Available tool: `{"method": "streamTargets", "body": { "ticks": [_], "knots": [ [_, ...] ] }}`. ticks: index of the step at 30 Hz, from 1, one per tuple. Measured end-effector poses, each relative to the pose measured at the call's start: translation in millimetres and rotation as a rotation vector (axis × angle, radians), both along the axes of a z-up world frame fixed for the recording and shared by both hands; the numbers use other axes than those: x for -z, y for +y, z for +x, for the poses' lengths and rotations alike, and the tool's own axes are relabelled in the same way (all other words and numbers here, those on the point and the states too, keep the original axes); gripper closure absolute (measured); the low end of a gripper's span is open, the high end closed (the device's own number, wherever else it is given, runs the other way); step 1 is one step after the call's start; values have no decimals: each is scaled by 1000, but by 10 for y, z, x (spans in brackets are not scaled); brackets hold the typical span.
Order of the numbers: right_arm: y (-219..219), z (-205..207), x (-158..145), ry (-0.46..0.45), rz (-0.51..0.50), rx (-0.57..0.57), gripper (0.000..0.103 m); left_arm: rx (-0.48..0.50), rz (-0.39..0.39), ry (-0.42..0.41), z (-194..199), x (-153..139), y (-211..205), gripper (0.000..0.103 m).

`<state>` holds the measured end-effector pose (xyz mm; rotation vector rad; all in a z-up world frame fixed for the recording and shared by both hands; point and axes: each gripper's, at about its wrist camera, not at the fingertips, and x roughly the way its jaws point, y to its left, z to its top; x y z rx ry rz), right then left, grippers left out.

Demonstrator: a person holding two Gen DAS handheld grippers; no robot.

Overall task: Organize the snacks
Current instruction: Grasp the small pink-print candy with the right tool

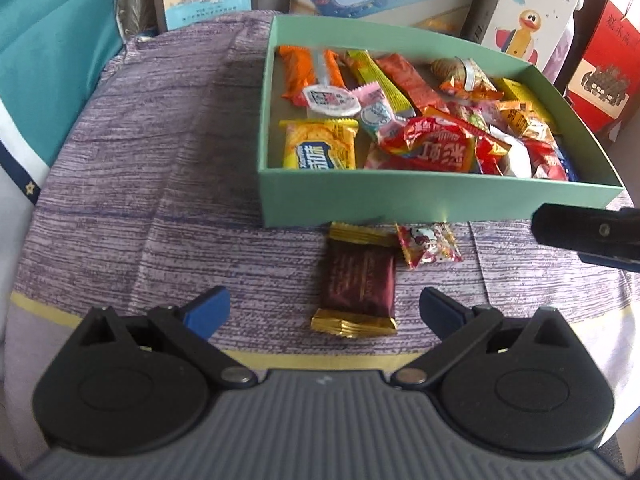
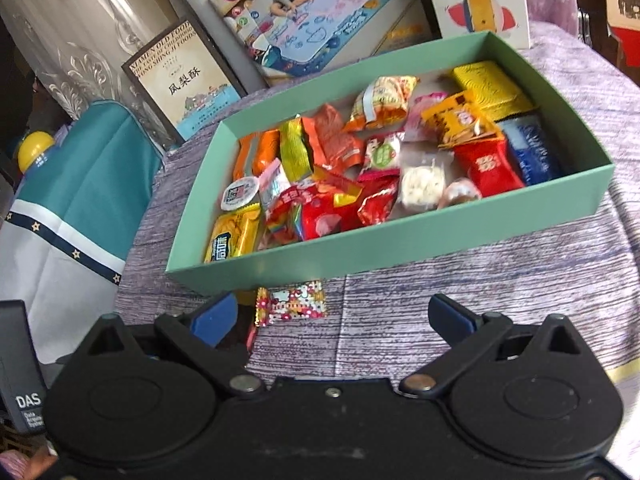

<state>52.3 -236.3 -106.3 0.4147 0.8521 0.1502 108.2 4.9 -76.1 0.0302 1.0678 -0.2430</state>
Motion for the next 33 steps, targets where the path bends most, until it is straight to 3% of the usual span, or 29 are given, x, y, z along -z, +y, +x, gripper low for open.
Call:
{"method": "streamTargets", "body": {
  "ticks": [3, 5, 8, 10, 13, 25, 33],
  "knots": [
    [44, 64, 46, 11, -3, 3, 0, 2, -11, 10, 57, 71, -34, 2],
    [70, 99, 62, 5, -6, 4, 2, 4, -12, 10, 82, 105, -59, 10],
    [132, 170, 72, -11, -16, -7, 20, 11, 7, -20, 87, 116, -64, 18],
    [183, 230, 84, -11, -27, -12, 42, 4, 11, -31, 97, 116, -22, 22],
    [269, 338, 126, 5, -28, -33, 55, -22, 2, -34, 129, 107, 82, 24],
    [712, 643, 267, 41, -61, -148, 58, -71, -16, -30, 128, 116, 429, 22],
    [686, 471, 318, 118, -73, -178, 58, -83, -37, -33, 107, 115, 559, 20]
  ]
}}
